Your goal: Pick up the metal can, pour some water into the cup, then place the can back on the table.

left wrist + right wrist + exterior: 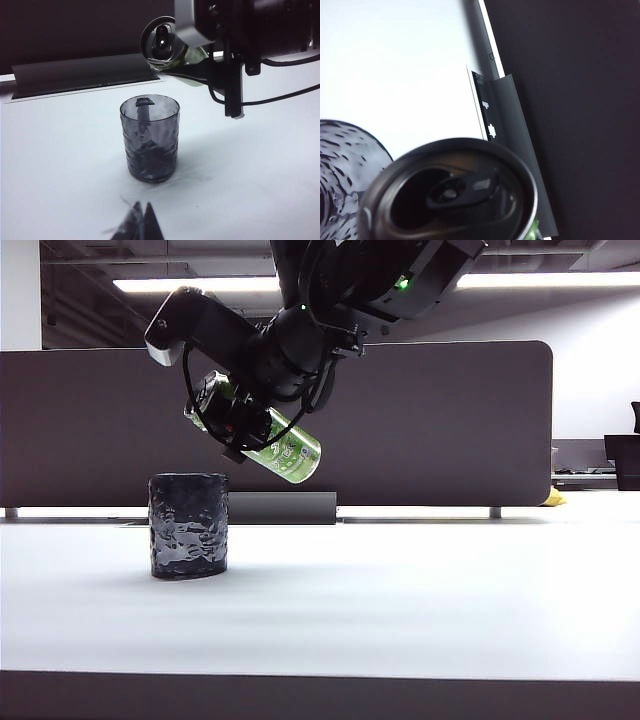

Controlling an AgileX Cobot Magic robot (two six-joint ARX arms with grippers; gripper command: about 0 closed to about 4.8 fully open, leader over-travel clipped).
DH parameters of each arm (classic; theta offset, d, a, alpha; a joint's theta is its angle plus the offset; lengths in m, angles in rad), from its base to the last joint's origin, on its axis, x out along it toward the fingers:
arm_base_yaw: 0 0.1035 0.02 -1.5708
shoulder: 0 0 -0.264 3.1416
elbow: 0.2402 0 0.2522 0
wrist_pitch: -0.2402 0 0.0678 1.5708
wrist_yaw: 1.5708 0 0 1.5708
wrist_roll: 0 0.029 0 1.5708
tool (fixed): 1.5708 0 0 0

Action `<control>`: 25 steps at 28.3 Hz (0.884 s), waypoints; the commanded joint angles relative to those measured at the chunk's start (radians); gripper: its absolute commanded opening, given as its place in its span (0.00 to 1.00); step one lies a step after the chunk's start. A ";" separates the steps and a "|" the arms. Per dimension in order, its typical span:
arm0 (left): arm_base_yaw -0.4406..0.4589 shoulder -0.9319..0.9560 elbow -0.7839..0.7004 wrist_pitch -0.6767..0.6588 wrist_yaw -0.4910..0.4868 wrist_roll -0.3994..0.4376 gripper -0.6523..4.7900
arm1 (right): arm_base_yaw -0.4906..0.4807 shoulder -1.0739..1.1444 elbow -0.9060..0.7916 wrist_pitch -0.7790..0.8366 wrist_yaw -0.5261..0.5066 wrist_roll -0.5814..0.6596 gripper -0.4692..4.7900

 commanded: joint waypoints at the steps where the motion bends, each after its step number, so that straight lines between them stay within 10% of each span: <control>1: 0.000 0.001 0.001 0.013 0.000 0.000 0.11 | 0.002 -0.005 0.011 0.043 0.002 -0.023 0.54; 25: 0.000 0.001 0.001 0.013 0.000 0.000 0.11 | 0.006 0.003 0.013 0.032 -0.020 -0.124 0.54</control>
